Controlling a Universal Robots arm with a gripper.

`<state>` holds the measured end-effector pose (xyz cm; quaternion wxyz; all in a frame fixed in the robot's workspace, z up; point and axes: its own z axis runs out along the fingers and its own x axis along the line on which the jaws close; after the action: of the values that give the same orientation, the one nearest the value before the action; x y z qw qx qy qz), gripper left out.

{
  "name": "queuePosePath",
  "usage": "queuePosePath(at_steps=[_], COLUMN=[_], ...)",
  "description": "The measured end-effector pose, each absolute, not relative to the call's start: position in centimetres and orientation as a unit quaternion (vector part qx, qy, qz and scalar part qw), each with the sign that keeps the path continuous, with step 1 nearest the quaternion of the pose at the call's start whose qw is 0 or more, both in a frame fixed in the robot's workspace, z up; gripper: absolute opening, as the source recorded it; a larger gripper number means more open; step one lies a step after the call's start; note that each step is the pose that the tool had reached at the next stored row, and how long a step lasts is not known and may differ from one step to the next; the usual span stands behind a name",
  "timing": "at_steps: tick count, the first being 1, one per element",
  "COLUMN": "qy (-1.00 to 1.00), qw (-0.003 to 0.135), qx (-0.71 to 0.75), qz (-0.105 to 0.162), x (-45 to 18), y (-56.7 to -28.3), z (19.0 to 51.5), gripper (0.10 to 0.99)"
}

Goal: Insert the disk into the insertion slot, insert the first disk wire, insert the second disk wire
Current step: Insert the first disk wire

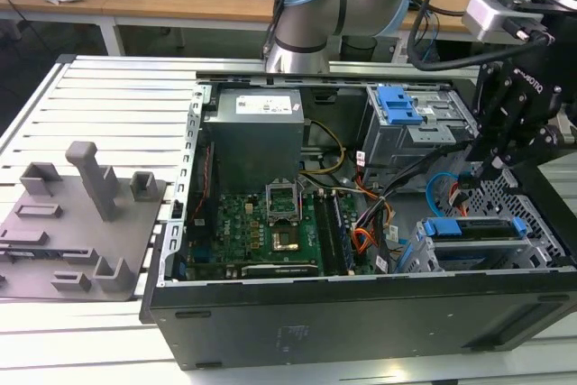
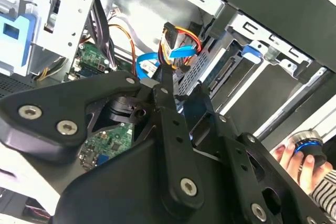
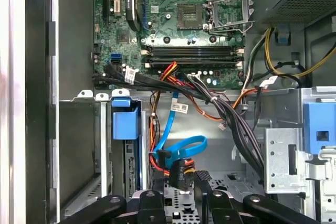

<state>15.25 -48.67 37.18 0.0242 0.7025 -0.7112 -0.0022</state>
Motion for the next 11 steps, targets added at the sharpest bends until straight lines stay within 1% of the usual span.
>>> queuePosePath(at_steps=[11], qy=[-0.711], qw=[0.024], qx=[0.703], qz=[-0.002], x=[15.2], y=[-48.7], z=[35.7], gripper=[0.361])
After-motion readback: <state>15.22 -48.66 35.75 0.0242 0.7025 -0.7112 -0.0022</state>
